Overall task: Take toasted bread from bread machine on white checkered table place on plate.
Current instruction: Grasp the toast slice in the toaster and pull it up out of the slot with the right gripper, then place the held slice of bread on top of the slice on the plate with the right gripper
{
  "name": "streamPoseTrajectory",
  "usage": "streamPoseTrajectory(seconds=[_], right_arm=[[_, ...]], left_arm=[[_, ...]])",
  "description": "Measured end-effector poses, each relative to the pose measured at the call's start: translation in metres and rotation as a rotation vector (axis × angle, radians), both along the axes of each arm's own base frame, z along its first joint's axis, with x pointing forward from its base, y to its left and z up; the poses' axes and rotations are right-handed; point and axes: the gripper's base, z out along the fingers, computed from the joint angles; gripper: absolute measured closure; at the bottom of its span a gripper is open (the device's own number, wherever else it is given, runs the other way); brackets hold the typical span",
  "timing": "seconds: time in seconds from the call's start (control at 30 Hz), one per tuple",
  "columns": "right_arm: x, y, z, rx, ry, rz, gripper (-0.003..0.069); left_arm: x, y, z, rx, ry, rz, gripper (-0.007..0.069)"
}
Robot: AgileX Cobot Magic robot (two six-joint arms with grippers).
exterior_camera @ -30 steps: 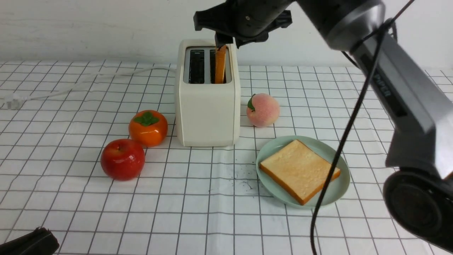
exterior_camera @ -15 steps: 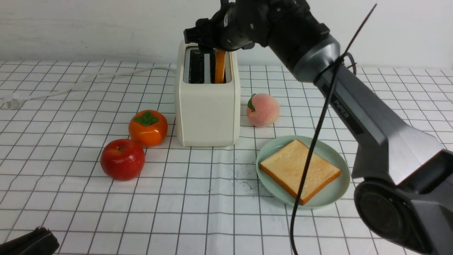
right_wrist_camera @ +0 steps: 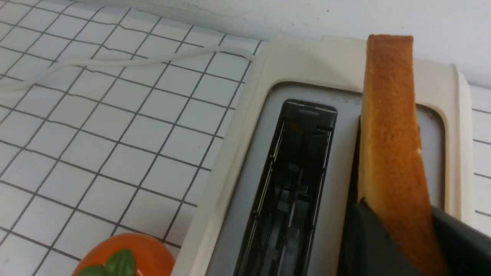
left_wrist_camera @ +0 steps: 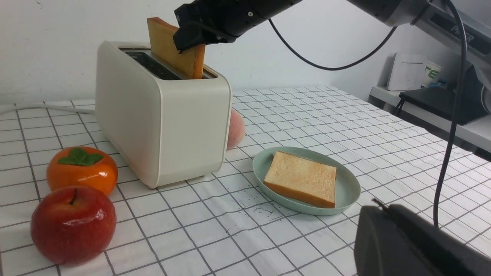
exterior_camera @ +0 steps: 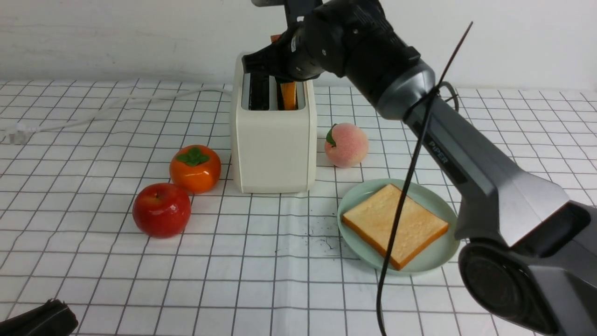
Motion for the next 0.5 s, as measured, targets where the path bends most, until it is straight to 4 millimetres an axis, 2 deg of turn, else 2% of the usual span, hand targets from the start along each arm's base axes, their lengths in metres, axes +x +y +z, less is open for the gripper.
streamPoseTrajectory(seconds=[0.13,0.27,0.37,0.43,0.47,0.5], right_arm=[[0.0,0.0,0.0,-0.002,-0.001,-0.001,0.0531],[-0.003,-0.003,0.009,-0.002,-0.014,-0.005,0.0531],[-0.011,-0.009,0.036,0.024,-0.058,-0.006,0.0531],[-0.021,-0.015,0.063,0.052,-0.099,-0.006,0.0534],[-0.022,-0.016,0.065,0.055,-0.103,-0.006,0.0534],[-0.032,-0.022,0.087,0.076,-0.134,-0.005,0.0534]], left_arm=[[0.0,0.0,0.0,0.0,0.0,0.0,0.0638],[0.0,0.0,0.0,0.0,0.0,0.0,0.0637],[0.0,0.0,0.0,0.0,0.0,0.0,0.0637],[0.0,0.0,0.0,0.0,0.0,0.0,0.0637],[0.0,0.0,0.0,0.0,0.0,0.0,0.0637],[0.0,0.0,0.0,0.0,0.0,0.0,0.0637]])
